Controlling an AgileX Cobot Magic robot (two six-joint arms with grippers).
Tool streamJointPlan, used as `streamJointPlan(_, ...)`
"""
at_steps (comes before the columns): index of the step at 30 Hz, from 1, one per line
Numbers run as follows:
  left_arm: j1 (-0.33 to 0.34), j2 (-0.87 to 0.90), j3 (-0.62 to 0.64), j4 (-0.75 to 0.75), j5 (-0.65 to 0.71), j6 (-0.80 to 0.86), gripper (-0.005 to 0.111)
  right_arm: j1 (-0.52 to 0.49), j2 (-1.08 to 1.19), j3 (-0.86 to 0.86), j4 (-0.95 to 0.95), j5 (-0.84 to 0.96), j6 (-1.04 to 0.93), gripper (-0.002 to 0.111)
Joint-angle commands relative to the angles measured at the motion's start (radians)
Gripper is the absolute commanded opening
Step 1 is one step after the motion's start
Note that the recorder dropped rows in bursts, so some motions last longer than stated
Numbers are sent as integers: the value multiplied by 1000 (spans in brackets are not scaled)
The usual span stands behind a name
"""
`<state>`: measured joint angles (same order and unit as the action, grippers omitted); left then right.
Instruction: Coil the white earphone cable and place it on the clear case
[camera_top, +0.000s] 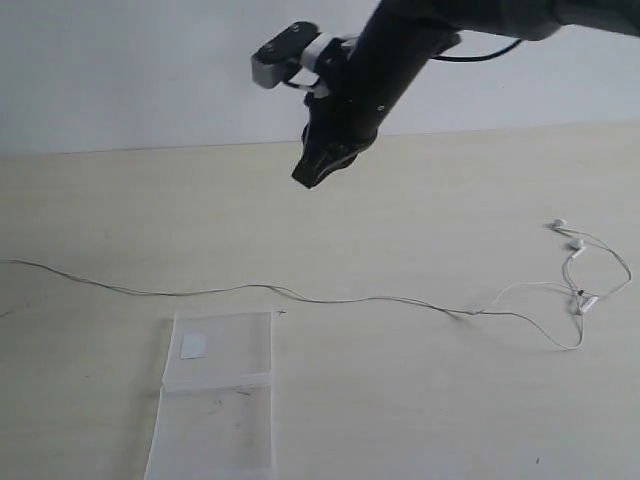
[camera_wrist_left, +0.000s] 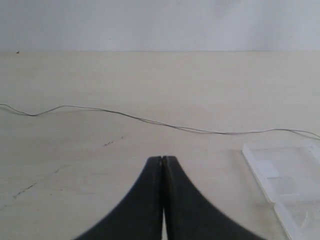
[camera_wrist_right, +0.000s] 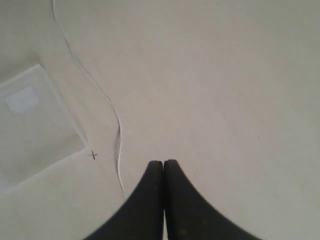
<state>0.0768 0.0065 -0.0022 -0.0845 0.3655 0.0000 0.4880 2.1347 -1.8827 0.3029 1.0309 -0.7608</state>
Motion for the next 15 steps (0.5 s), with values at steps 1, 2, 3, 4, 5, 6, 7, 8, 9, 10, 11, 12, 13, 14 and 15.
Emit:
streamJointPlan(1, 3, -6, 2, -8, -11, 0, 0, 55, 126, -182, -157, 103, 105, 0)
streamJointPlan(2, 3, -6, 2, -8, -11, 0, 0, 66, 149, -193, -155, 80, 158, 0)
streamJointPlan(3, 3, -6, 2, -8, -11, 0, 0, 72, 161, -199, -155, 59, 187, 0)
streamJointPlan(4, 3, -6, 2, -8, -11, 0, 0, 77, 172, -199, -155, 49, 184, 0)
streamJointPlan(5, 3, -6, 2, -8, -11, 0, 0, 86, 188, -199, -157, 46, 182, 1)
streamJointPlan(6, 3, -6, 2, -8, -11, 0, 0, 91, 199, -199, -160, 48, 182, 3)
streamJointPlan(7, 3, -6, 2, -8, -11, 0, 0, 94, 211, -199, -160, 52, 182, 7)
streamJointPlan(8, 3, -6, 2, -8, -11, 0, 0, 100, 224, -199, -160, 60, 182, 12)
streamJointPlan(9, 3, -6, 2, -8, -11, 0, 0, 101, 236, -199, -160, 66, 182, 17)
streamJointPlan(10, 3, -6, 2, -8, -11, 0, 0, 105, 245, -199, -160, 73, 182, 24)
streamJointPlan(11, 3, -6, 2, -8, -11, 0, 0, 107, 253, -199, -153, 77, 182, 30)
streamJointPlan(12, 3, -6, 2, -8, -11, 0, 0, 108, 254, -199, -142, 77, 184, 35)
streamJointPlan(13, 3, -6, 2, -8, -11, 0, 0, 110, 261, -199, -138, 81, 190, 40)
streamJointPlan(14, 3, -6, 2, -8, -11, 0, 0, 115, 263, -199, -129, 84, 197, 43)
streamJointPlan(15, 3, -6, 2, -8, -11, 0, 0, 117, 265, -199, -129, 88, 209, 44)
